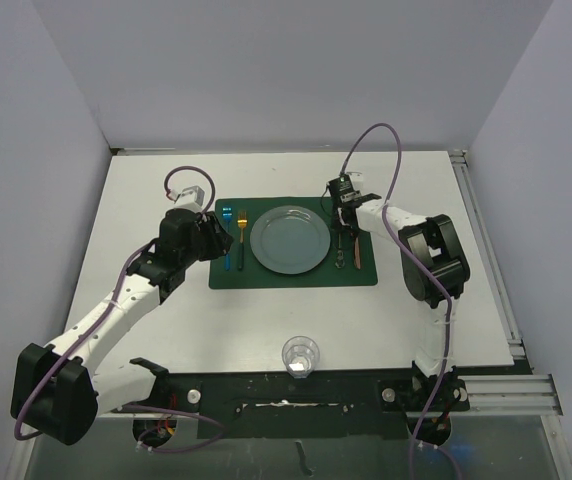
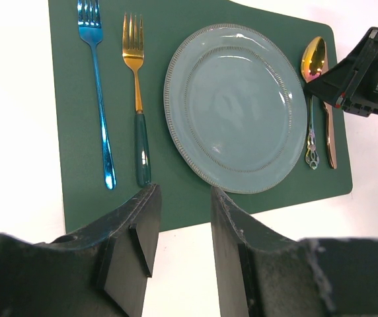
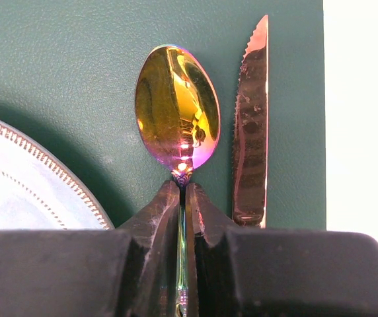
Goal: Set the dinner table for one person
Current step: Place the spoon on the napkin.
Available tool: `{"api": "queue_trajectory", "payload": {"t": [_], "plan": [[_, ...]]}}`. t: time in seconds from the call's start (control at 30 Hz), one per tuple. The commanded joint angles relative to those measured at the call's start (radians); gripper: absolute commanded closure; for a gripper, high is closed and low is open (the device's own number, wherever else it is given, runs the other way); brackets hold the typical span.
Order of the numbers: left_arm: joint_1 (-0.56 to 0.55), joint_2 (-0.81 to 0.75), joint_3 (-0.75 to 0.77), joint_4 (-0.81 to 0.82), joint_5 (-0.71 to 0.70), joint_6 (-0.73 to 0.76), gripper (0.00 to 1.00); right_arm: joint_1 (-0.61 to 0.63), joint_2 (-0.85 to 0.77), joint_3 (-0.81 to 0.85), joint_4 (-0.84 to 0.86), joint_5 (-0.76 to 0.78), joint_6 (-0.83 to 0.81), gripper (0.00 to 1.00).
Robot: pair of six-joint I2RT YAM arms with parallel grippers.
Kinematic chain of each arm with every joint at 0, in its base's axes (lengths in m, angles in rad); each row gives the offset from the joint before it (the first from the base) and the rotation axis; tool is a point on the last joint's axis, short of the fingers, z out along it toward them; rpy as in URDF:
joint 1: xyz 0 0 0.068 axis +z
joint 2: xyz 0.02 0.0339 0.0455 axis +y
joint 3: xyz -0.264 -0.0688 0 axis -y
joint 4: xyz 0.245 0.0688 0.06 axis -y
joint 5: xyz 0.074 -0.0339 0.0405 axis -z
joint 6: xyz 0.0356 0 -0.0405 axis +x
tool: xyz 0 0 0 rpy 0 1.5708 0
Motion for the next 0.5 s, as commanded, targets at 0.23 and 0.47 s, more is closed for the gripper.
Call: {"api": "queue_trajectory", "payload": {"t": [0.23,0.47], "plan": [[-0.005,-0.005,0.025,0.045,0.017,0.003,0.65,-0.001,-0.005,0.029,-0.061,0.081,0.002,0.61],[-0.004,0.004,0.021,0.055,0.026,0.000,0.65,0.000,-0.021,0.037,-0.066,0.076,-0.006,0.60]]}}
